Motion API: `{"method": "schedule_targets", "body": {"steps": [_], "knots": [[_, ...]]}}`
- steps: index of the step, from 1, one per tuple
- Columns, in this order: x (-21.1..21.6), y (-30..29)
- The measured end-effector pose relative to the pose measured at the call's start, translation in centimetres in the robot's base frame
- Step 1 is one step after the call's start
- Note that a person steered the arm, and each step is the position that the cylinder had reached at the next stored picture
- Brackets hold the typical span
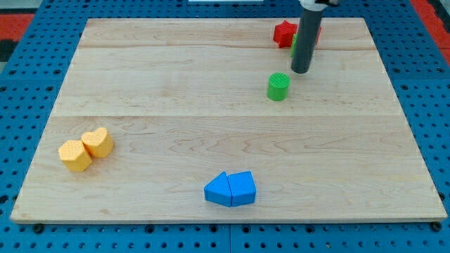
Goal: Push the red blocks to the top center of the board
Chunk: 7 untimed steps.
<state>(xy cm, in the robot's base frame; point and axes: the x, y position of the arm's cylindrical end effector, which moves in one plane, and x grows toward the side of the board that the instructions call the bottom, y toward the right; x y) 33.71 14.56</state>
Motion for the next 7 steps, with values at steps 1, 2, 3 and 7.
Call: {"method": "schedule_targets", "body": {"steps": [1,2,3,7], "knots": [[-3.3,7.6],[-9.0,9.0],[-11.3,8.6],[-10.9,5.4]]}}
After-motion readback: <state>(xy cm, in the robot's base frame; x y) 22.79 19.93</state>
